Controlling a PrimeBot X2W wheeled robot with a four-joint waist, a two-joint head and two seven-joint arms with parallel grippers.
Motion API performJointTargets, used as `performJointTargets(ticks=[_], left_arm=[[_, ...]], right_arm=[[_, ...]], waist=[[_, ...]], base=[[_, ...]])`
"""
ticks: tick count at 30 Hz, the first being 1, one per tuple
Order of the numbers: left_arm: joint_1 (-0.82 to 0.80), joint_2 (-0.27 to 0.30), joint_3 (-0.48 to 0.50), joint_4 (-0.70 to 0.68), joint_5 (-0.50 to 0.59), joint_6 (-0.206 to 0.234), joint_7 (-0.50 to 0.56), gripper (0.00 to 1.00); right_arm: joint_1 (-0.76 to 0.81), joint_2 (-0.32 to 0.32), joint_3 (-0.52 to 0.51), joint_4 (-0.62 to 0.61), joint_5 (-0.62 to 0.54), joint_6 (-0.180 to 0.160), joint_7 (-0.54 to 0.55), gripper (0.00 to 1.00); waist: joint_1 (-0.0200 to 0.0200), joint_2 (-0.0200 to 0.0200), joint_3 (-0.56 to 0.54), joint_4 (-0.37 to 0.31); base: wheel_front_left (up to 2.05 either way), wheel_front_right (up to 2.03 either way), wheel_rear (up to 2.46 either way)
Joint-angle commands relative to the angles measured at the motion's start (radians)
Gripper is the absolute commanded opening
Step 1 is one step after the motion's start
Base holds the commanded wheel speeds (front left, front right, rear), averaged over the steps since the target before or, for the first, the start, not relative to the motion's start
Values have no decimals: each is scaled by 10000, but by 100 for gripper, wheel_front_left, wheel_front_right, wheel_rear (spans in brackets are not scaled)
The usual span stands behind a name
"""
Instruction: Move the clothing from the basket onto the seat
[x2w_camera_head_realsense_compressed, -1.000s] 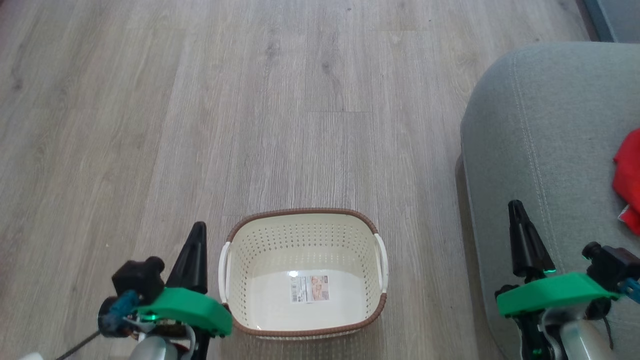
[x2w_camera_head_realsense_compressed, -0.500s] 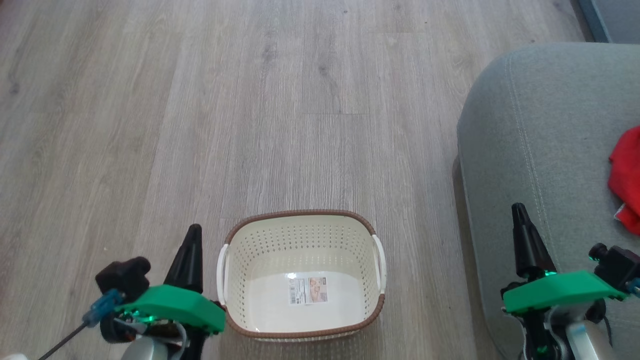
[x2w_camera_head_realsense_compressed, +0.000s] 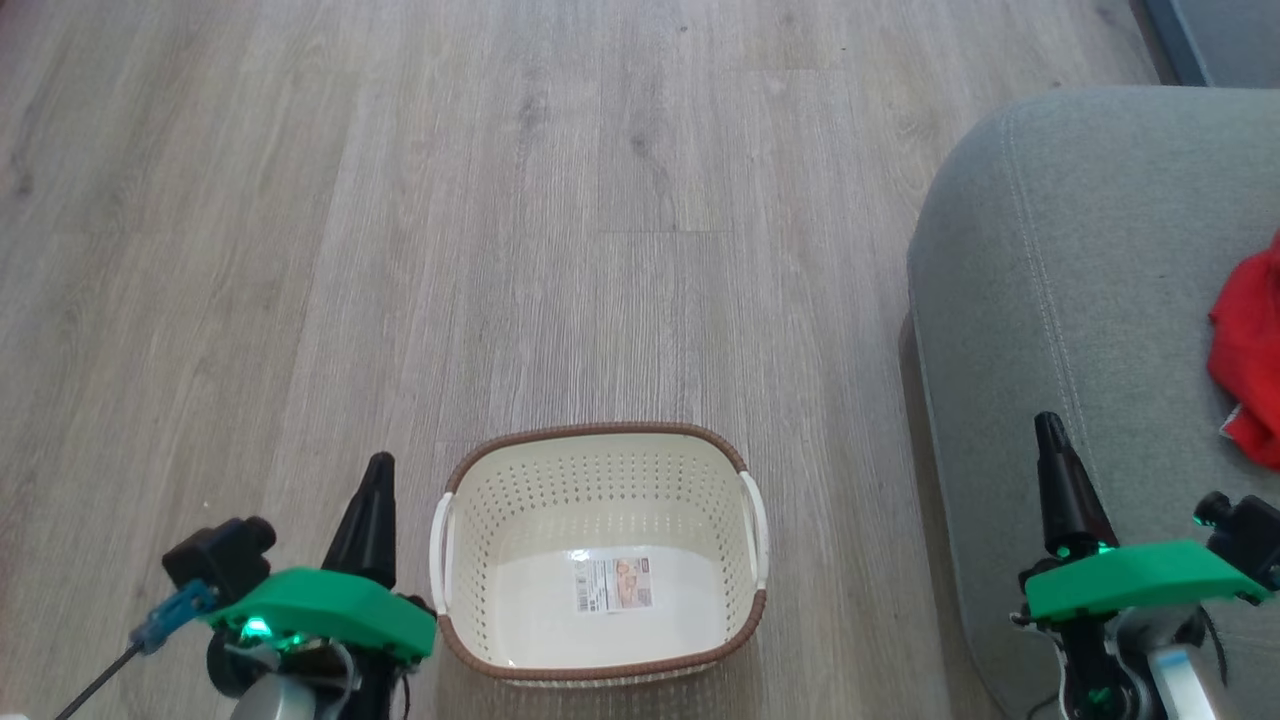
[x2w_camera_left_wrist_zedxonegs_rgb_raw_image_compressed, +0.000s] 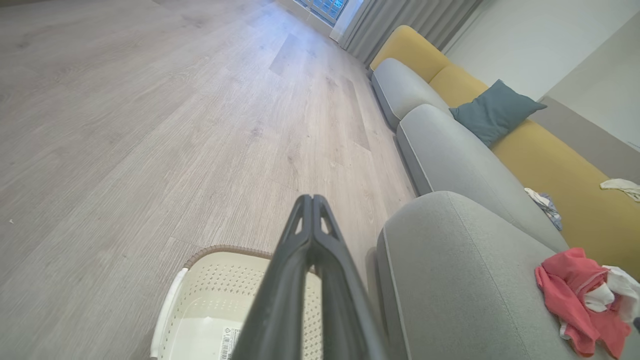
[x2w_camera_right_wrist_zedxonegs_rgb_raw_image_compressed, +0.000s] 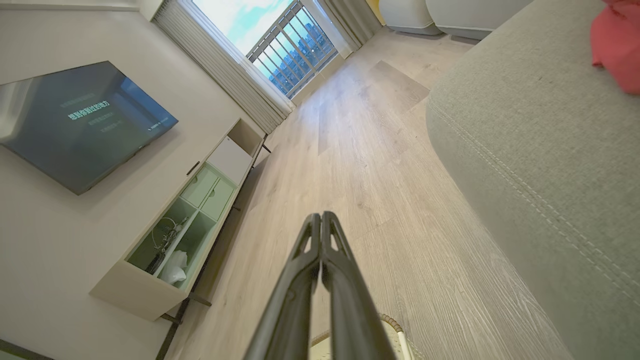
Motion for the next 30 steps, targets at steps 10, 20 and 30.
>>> performJointTargets(ticks=[10,20,30], left_arm=[[-486,88,448,-199,-1246,-172,323,0],[-509,100,655,-140,-2310,-306,606,0],[-531,109,846,-86,-3266,-428,866,0]], right_arm=[[-517,49,-123,-214,1015,-1,355,0],[-560,80,-238,-130,1856,-1,638,0],[-598,110,-347,-55,2611,-1,896,0]], waist=[[0,-1,-42,-61],[0,-1,-82,-118],[-1,-1,-118,-171]], base=[[0,0,0],[0,0,0],[0,0,0]])
